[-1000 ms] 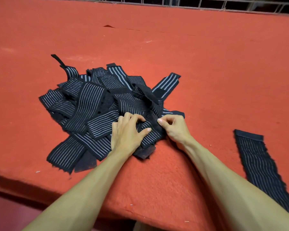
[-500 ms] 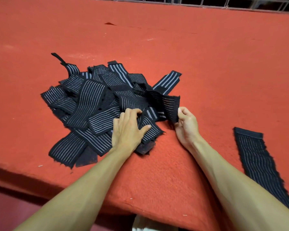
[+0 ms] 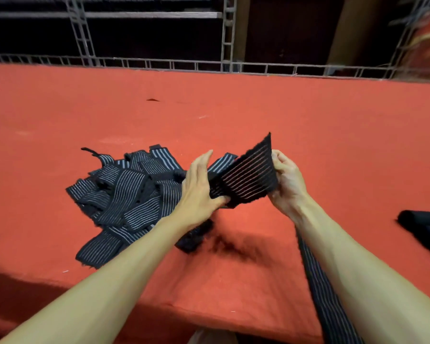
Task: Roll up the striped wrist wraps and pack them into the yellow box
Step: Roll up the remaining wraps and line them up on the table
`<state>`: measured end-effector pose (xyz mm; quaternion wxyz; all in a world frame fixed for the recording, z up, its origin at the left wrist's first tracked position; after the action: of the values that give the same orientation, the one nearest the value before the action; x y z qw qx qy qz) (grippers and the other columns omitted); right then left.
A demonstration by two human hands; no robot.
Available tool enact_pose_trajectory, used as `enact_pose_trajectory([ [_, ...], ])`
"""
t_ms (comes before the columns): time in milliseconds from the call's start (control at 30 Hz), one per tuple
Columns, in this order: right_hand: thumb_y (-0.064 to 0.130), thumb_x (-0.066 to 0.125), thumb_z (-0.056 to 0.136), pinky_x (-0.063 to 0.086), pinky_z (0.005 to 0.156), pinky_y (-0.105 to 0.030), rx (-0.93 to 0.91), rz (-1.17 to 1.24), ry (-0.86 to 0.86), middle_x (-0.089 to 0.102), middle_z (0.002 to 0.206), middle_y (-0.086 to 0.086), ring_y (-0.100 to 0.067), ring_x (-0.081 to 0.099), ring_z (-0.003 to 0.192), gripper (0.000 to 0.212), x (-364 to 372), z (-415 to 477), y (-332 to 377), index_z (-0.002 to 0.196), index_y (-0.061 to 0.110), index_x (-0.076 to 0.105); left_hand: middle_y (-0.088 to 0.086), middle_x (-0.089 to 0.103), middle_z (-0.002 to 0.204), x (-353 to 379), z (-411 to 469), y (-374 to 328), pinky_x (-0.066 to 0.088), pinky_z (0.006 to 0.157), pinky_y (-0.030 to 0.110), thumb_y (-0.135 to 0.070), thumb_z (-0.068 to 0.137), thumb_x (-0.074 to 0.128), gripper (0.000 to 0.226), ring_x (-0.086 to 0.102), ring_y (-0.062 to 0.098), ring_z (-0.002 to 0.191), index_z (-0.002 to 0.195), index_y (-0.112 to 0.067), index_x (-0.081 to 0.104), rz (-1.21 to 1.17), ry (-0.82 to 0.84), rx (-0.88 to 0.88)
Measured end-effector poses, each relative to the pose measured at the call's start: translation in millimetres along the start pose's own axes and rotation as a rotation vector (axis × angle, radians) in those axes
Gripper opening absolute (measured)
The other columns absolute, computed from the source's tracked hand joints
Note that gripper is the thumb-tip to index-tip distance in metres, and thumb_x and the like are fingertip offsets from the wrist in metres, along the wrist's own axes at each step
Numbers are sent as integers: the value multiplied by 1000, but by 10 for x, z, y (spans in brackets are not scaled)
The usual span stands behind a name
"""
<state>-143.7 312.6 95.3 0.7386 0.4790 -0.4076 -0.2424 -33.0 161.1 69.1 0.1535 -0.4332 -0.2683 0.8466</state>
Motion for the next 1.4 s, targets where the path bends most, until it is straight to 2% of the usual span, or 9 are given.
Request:
enact_pose_trajectory([
  [100,15,56,90,45,76,-37,-21,-1,124,54,89,-17,-25,55,79,8,8,-121,408,86,8,58,-4,46,140,24,81,-409,28,107,34,-20,76,80,79,38,9,129,143,-24,37,-179,171,41],
  [233,28,52,97,52,86,-45,-28,-40,128,64,102,-24,-33,63,88,37,-114,-306,825,110,-6,60,1,69,98,154,-10,-893,52,81,31,-8,89,67,9,61,2,85,98,-8,66,-441,356,30],
  [433,40,68,80,51,70,-35,-63,-121,49,66,86,-12,-22,62,71,43,-331,-519,1180,102,3,65,2,68,92,105,-210,-1359,48,63,18,-10,92,63,9,63,4,81,100,-10,66,-633,428,-88],
  [567,35,70,78,48,65,-32,-66,-167,26,67,78,-5,-17,60,66,32,-404,-606,1294,94,8,66,11,69,109,-12,-325,-1550,52,89,39,-13,90,64,26,65,21,100,113,-2,64,-807,524,-188],
  [733,19,65,91,46,60,-28,15,-395,2,65,79,-7,-15,57,66,9,-595,-610,1159,91,10,64,8,69,104,51,-571,-1547,56,82,31,-13,90,62,26,67,16,92,114,-3,62,-935,641,-280],
  [867,9,58,95,40,73,-36,216,-677,51,59,90,-13,-22,49,80,6,-836,-558,808,96,8,65,5,69,100,371,-795,-1283,57,68,25,-13,96,56,20,67,12,84,113,-6,62,-859,719,-402],
  [1000,7,62,93,42,53,-23,274,-839,97,57,75,-8,-13,48,63,6,-986,-532,488,89,2,63,3,69,98,752,-947,-941,53,60,19,-15,101,48,22,66,11,81,116,-4,60,-741,771,-531],
  [1233,13,75,84,50,66,-27,201,-1051,26,65,66,-2,-17,65,61,14,-1254,-111,33,78,12,63,3,60,74,1135,-825,-558,43,50,20,-18,97,57,20,53,4,54,101,1,64,-413,614,-414],
  [1400,27,78,81,37,72,-17,155,-1330,42,63,80,4,-10,57,79,19,-1436,162,-253,93,13,74,-8,52,73,1424,-660,-246,37,76,35,-42,85,69,33,51,14,74,65,-22,52,37,499,-233],
])
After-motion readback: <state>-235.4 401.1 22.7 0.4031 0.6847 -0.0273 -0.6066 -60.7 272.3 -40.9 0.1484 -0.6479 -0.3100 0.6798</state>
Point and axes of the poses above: each hand's wrist, its own z-axis towards the middle knuckle, its own x-axis out of the palm, y = z × x, the point moved 3 cm from there along z, towards the middle knuckle
